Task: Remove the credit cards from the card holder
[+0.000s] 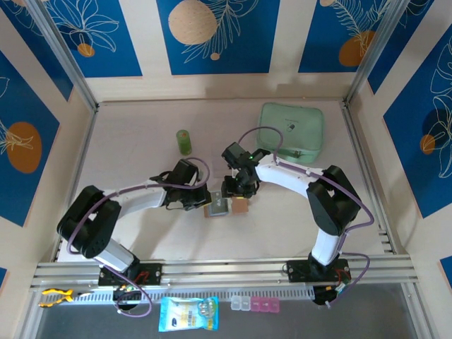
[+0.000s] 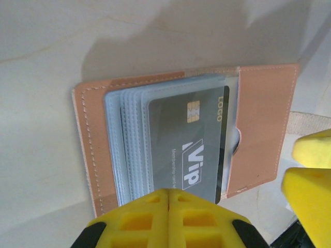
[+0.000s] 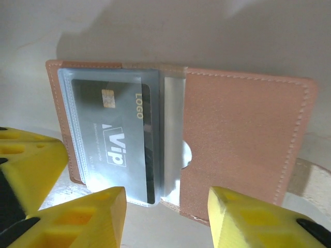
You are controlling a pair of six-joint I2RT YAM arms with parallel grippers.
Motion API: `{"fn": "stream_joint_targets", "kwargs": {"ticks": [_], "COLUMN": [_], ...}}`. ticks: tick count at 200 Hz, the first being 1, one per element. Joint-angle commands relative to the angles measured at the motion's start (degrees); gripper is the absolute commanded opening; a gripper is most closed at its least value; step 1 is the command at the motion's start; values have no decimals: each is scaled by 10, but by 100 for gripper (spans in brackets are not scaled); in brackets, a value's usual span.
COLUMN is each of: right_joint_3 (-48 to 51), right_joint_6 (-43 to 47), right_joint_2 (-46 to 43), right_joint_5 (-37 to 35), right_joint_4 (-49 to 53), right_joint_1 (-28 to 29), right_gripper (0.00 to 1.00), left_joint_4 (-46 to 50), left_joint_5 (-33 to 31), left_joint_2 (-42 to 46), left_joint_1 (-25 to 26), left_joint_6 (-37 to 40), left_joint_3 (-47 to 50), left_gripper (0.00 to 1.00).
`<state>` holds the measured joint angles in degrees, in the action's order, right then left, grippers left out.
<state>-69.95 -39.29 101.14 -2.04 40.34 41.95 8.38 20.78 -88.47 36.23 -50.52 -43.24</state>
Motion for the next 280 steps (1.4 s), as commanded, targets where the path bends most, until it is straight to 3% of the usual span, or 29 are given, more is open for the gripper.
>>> {"fn": "stream_joint_targets", "kwargs": {"ticks": [1,174,280], "right_joint_3": [21,83,117], "right_joint_6": [-7,-42,-29], "right_joint_2": [-5,-25,-67], "right_joint_5": [51,63,145], "right_joint_4": [-28,-49,-160], "right_joint_1": [-8,-30,-41], "right_gripper": [45,40,40], "left_joint_4": [1,32,40], "left_joint_5": [10,-33,-13], "left_joint_2": [-10,-16,-1], "left_joint_1": [7,6,11], "left_joint_6": [-2,27,22], "left_joint_3": [-8,-17,-39], "left_gripper": [5,5,5]}}
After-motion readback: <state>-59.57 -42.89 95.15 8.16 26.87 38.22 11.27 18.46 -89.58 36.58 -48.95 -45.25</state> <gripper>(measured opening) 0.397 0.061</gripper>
